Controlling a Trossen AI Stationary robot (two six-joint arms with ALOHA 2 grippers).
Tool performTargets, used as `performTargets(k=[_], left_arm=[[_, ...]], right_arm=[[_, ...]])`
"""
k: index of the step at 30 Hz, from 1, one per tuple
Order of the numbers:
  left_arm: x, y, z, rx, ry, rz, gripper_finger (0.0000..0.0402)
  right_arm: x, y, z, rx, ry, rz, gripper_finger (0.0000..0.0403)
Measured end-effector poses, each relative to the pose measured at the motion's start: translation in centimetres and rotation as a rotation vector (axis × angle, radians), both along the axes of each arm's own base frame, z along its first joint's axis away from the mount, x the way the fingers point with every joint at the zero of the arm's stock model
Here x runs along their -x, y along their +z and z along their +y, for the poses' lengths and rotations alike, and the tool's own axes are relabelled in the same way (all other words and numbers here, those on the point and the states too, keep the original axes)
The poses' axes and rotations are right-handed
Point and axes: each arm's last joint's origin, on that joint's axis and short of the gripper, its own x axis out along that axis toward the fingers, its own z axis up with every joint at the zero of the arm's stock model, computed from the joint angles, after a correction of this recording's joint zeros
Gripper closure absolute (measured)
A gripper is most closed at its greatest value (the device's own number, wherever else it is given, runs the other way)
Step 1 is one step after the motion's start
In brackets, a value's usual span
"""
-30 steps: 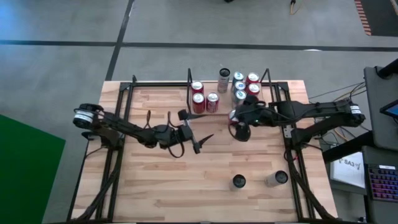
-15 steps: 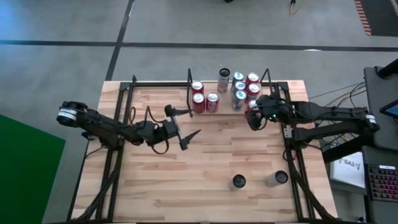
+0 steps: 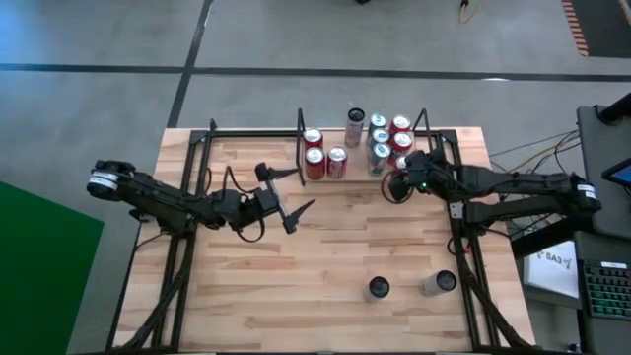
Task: Place canned beverage on shelf
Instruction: Put the red soda can on the shelf
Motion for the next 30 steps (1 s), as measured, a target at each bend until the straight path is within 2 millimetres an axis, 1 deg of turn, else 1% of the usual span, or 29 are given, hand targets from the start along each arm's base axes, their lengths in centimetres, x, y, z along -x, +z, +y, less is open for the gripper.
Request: performTargets(k=[5, 10, 17, 22, 25, 30], left_arm=[[0.0, 0.1, 0.0, -0.023, 0.007, 0.009, 0.0013], [0.1, 0.0, 0.1, -0.032, 0.056, 0.021, 0.0013], [0.2, 0.1, 0.3, -0.061, 0.082, 0.035, 0.0013], [0.4, 0.6, 0.6, -0.059, 0.089, 0.020, 0.0013], [0.7, 0.9, 0.8, -0.058, 0.093, 0.015, 0.0013], [0.7, 0.7, 1.0, -0.047, 0.096, 0.034, 0.0012]], right_arm=[[-0.1, -0.7, 0.0, 0.023, 0.022, 0.021, 0.0118], [0.2, -1.8, 0.0, 0.016, -0.029, 0.020, 0.0118], [0.5, -2.5, -0.3, 0.074, -0.156, -0.005, 0.0118], [0.2, -2.6, -0.3, 0.065, -0.175, -0.067, 0.0118], [-0.1, -3.1, -0.4, 0.060, -0.166, -0.053, 0.0116], [-0.5, -3.8, -0.4, 0.057, -0.170, -0.018, 0.0114]])
